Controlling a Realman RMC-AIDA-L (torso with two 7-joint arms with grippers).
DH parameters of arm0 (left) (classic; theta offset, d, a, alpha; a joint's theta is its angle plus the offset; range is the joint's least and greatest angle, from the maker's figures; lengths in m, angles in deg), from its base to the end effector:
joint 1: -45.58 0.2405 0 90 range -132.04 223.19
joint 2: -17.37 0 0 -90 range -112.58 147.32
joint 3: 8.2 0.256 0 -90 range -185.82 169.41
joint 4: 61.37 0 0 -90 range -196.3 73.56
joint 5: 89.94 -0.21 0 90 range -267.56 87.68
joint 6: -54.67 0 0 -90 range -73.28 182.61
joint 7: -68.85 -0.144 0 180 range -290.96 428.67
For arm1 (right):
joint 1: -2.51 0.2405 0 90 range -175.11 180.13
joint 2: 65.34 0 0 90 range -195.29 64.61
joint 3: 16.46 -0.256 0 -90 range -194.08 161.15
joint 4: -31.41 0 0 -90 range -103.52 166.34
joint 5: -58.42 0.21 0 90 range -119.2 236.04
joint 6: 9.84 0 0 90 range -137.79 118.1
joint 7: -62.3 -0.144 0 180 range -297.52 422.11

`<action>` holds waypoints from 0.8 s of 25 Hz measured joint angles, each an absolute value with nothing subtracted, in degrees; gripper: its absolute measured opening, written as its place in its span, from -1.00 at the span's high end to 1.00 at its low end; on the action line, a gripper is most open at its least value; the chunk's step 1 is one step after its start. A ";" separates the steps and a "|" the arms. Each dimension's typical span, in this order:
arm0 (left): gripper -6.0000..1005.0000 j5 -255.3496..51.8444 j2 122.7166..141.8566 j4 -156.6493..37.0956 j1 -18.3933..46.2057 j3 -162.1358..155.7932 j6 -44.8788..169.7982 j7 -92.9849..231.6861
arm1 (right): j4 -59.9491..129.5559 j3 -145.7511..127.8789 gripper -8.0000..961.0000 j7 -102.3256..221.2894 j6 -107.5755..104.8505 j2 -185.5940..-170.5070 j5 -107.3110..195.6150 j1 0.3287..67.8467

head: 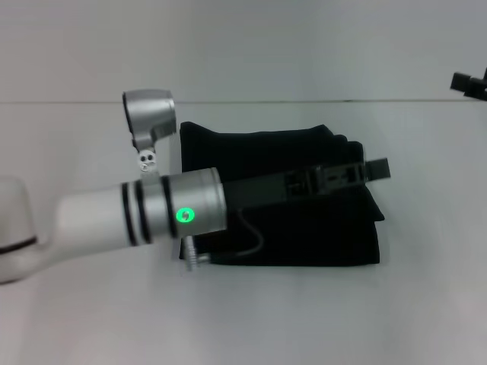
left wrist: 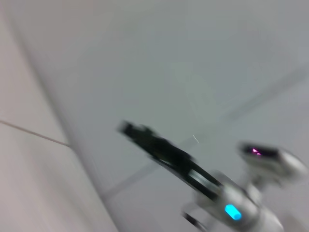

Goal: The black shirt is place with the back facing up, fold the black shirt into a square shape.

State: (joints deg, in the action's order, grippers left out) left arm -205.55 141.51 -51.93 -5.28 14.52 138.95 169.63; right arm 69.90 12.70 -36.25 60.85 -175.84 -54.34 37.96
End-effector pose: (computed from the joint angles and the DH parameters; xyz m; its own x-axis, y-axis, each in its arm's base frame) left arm -0.1439 0.3508 -0.0929 0.3034 0.7813 0.5454 0.6597 -0.5853 0.4715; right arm 0.2893 0.4116 0.1091 0.6033 -0.4200 -0.6780 -0.7750 -0.5093 -0.3741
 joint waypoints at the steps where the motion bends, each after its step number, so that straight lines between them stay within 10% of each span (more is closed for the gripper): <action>1: 0.46 -205.62 141.46 -49.96 -4.65 15.92 140.88 169.36 | 69.89 13.74 -0.75 -39.00 60.91 -175.56 -55.53 38.29; 12: -0.63 -205.92 140.68 -33.37 5.20 31.18 145.73 154.21 | 64.38 21.43 -0.73 -64.93 62.48 -174.86 -67.29 43.84; 20: -0.81 -213.21 140.35 -27.02 6.07 35.95 145.83 145.37 | 55.24 23.71 -0.71 -67.42 55.77 -176.20 -69.63 48.75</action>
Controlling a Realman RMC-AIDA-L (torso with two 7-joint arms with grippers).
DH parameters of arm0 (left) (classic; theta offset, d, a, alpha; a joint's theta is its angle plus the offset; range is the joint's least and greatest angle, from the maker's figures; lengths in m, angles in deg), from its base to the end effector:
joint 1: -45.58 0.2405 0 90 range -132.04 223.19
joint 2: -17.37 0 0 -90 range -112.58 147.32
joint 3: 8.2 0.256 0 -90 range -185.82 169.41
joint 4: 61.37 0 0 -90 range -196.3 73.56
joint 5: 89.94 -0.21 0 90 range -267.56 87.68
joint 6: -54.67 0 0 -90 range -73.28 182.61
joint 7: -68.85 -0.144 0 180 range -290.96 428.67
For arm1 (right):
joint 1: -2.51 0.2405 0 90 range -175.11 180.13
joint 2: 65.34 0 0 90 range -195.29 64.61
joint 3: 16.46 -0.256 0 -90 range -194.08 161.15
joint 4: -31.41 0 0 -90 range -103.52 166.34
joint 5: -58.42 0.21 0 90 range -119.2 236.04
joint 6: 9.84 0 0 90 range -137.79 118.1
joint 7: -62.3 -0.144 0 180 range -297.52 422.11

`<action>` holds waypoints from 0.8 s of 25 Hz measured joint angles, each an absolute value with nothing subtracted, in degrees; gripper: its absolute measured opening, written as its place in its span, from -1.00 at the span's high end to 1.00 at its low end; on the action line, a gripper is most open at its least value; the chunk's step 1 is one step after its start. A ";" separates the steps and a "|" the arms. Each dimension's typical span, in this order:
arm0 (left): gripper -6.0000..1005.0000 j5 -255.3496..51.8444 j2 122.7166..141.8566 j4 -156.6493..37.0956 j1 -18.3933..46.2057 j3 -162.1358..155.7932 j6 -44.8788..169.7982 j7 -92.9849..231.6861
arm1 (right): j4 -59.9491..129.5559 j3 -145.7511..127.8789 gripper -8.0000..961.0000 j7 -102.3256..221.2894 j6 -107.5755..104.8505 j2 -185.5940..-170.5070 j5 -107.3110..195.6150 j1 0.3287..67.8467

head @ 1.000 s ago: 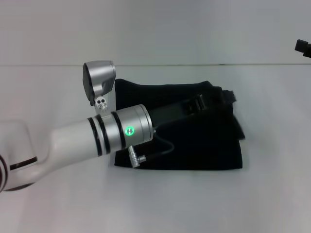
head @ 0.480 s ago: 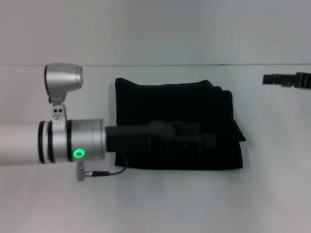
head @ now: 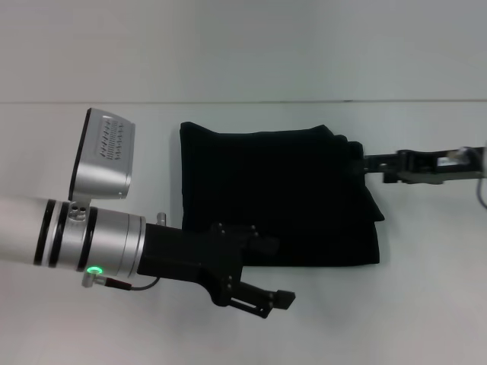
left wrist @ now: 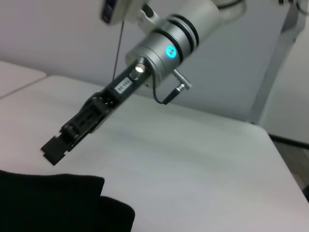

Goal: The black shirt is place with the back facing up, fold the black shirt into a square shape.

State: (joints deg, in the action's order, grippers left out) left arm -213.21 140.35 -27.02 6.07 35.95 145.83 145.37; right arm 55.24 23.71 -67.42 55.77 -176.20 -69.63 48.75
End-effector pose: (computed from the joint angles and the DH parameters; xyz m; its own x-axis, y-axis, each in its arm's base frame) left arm -0.2077 0.3298 -0.0554 0.8959 0.2430 0.3720 0.2448 -0.9686 0.0431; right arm 0.2628 0.4211 0.0126 0.3063 -0.8492 -0.4302 -0.9517 -0.2840 -0.1170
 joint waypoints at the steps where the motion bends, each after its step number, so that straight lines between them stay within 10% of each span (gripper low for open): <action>1: -0.83 -213.49 140.25 -26.96 5.90 36.02 145.79 145.34 | 54.64 24.34 -0.71 -67.47 54.70 -176.57 -69.69 49.24; 20: -0.86 -213.41 140.50 -27.46 5.26 35.83 144.29 146.51 | 52.78 27.35 -0.67 -66.89 47.86 -179.10 -69.82 50.68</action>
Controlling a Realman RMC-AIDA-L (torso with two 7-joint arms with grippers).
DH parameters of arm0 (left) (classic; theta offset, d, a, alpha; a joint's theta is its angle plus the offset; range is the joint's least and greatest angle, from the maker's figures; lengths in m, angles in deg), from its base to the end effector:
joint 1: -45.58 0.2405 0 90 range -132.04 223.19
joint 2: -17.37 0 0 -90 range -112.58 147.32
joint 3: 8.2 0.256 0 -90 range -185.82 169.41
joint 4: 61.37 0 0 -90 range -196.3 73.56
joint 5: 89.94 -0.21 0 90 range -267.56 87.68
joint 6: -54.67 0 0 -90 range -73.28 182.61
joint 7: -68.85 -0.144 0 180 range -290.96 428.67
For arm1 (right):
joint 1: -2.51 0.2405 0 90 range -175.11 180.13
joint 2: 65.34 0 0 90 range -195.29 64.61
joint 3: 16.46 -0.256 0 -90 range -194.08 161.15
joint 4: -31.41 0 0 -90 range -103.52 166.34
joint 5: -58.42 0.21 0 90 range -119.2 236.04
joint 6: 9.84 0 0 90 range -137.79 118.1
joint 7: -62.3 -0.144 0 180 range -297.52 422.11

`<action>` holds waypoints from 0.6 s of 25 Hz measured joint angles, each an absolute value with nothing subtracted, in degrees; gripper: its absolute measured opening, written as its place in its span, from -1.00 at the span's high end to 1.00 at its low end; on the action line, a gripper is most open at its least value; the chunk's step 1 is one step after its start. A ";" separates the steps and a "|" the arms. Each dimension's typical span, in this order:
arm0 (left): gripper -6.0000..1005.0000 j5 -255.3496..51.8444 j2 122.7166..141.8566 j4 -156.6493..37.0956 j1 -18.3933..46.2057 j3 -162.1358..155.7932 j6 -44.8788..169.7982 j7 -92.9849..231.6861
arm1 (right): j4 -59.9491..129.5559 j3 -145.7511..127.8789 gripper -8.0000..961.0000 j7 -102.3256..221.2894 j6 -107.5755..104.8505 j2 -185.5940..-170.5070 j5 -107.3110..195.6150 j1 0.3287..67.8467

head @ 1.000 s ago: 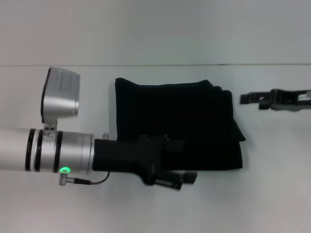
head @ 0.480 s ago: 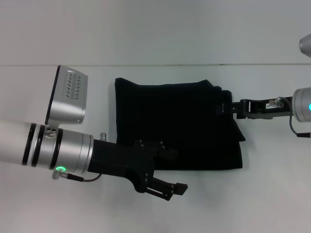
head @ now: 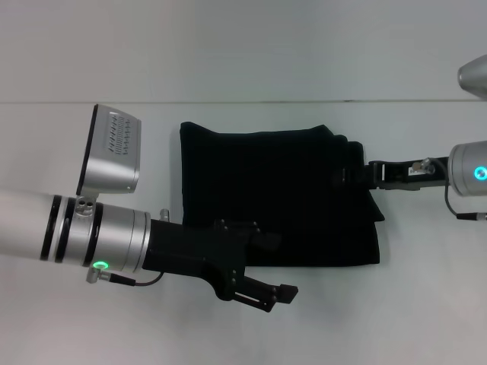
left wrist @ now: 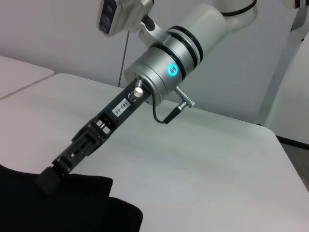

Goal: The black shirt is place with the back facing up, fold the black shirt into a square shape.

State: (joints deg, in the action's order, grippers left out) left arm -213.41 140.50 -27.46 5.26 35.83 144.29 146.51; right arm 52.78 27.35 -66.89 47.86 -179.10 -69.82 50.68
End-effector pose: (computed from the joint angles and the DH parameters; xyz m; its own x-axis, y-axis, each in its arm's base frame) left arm -0.2051 0.3345 -0.0581 0.8943 0.2574 0.3659 0.2635 -0.9641 0.0341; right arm 0.2559 0.4250 -0.0192 0.3413 -0.8432 -0.4152 -0.9393 -0.2901 -0.1829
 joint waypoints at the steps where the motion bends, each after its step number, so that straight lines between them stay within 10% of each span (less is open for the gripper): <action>1: -0.86 -213.37 140.51 -27.45 5.24 35.78 144.29 146.51 | 52.78 27.53 -0.67 -66.89 47.89 -179.17 -69.82 50.68; 15: -0.86 -213.33 140.59 -27.44 5.24 35.85 143.46 146.70 | 54.06 28.73 -0.22 -67.42 49.34 -180.17 -69.72 51.06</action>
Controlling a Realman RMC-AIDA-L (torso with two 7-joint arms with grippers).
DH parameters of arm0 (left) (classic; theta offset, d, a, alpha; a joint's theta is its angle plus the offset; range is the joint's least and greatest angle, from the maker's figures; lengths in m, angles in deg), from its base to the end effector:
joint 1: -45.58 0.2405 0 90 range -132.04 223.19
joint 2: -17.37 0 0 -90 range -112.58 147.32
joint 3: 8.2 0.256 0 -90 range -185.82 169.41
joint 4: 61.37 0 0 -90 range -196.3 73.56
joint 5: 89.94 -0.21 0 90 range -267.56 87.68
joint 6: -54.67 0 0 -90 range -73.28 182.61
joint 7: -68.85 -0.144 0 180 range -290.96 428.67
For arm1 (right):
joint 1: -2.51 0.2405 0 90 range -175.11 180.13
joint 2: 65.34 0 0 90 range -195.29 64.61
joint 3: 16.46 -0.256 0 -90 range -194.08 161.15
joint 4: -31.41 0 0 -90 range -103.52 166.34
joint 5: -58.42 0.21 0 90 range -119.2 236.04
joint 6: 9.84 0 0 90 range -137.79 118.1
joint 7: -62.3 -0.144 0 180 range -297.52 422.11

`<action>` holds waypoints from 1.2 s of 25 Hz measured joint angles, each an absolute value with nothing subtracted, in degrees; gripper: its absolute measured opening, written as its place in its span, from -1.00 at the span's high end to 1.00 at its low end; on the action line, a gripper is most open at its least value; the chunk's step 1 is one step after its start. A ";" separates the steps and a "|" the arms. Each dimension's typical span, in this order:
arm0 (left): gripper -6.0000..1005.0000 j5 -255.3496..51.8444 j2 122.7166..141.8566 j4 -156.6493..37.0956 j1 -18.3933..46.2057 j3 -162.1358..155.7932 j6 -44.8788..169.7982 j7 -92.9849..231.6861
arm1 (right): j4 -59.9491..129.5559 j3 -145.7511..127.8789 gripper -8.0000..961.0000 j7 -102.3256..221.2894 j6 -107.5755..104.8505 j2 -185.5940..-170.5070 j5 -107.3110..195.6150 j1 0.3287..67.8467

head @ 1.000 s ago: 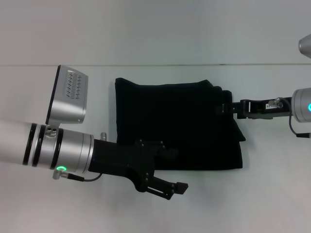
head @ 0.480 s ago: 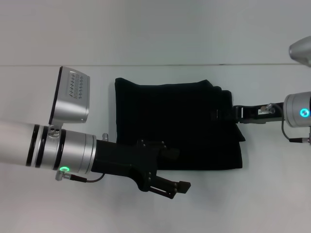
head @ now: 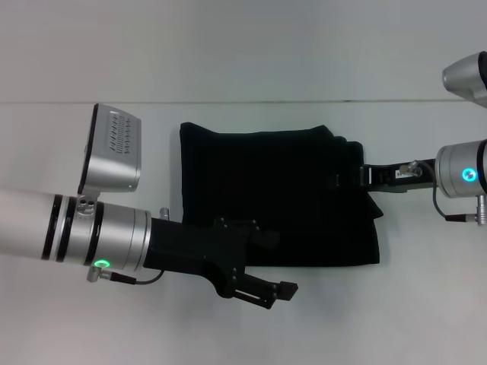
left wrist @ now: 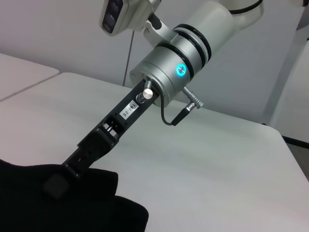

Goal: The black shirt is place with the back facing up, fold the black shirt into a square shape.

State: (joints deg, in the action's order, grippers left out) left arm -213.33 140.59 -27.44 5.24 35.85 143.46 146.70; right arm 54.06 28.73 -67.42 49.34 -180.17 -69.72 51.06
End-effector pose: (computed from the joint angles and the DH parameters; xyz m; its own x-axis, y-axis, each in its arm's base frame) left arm -0.2054 0.3363 -0.0588 0.8939 0.2604 0.3648 0.2709 -0.9623 0.0231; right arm 0.2452 0.4228 -0.0271 0.3614 -0.8472 -0.3894 -0.9323 -0.3217 -0.1654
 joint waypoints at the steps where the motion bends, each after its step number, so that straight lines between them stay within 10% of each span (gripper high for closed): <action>1: -0.86 -213.33 140.59 -27.44 5.23 35.82 143.41 146.71 | 54.10 28.72 -0.18 -67.30 49.47 -180.09 -69.70 51.01; 13: -0.86 -213.45 140.55 -27.44 5.07 35.95 142.29 147.57 | 55.16 27.96 0.83 -62.72 51.06 -180.06 -66.57 50.06; 30: -0.86 -213.29 140.39 -27.00 5.46 35.56 141.83 151.92 | 65.13 28.19 0.90 -59.30 61.29 -180.29 -60.19 47.08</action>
